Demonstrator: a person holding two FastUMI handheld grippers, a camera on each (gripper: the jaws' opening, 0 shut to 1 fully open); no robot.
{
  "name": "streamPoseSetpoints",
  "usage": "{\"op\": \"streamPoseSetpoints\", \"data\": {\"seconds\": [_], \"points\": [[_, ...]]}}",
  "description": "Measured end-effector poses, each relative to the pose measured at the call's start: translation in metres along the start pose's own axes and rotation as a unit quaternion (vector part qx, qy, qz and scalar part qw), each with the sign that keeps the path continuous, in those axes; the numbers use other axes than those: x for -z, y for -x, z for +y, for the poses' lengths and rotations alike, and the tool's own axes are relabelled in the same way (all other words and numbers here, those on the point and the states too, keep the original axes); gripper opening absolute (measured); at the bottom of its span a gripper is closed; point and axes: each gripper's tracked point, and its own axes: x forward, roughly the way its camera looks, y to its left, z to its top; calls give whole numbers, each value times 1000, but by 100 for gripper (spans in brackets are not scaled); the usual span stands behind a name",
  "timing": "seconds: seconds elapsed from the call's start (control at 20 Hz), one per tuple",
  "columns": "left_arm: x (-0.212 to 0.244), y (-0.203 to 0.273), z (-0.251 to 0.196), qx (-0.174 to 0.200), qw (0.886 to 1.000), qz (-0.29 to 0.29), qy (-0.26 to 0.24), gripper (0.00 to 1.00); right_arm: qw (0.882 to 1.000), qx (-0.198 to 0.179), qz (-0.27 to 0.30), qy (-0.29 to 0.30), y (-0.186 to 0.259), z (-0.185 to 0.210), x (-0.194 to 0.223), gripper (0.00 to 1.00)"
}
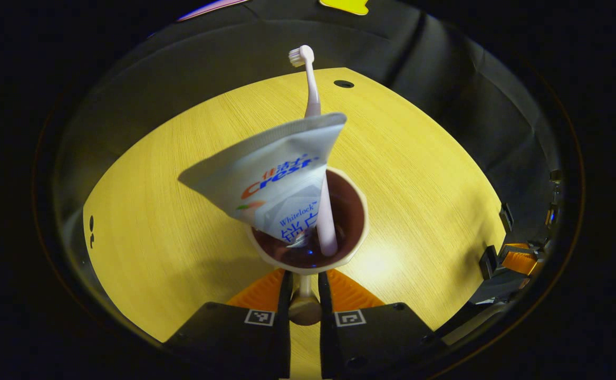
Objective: Put the toothbrush and toothpaste on the desktop into the cup, then pick up the cup and place it on the coaster on the desktop.
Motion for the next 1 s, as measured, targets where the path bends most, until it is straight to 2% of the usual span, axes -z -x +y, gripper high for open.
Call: {"op": "streamPoseSetpoints", "data": {"seconds": [0.05, 0.1, 0.15, 0.25, 0.3, 0.35, 0.4, 0.6, 1.0], "points": [[0, 1, -2, 4, 1000, 0, 1, 23, 1000, 0, -1, 2, -1, 1, 0, 30], [-3, 1, -1, 7, 1000, -4, 0, 34, 1000, -1, -2, 4, -3, 3, -1, 30], [-3, 3, -3, 11, 1000, -7, -3, 30, 1000, -2, -2, 5, -5, 5, -2, 30], [-3, 9, -7, 18, 1000, -10, -12, 38, 1000, -4, -2, 6, -5, 8, 0, 30], [-2, 11, -7, 18, 1000, -11, -16, 53, 1000, -5, -2, 6, -6, 10, 0, 30], [-1, 14, -7, 17, 1000, -11, -19, 48, 1000, -6, -2, 7, -7, 13, 0, 31], [0, 16, -6, 14, 1000, -13, -21, 54, 1000, -8, -3, 9, -8, 16, 0, 31], [4, 30, -1, 8, 999, -22, -27, 66, 1000, -17, -2, 19, -10, 29, 3, 30], [24, 71, 32, -8, 999, -49, -5, 72, 998, -41, 9, 45, -23, 69, 9, 30]]}}
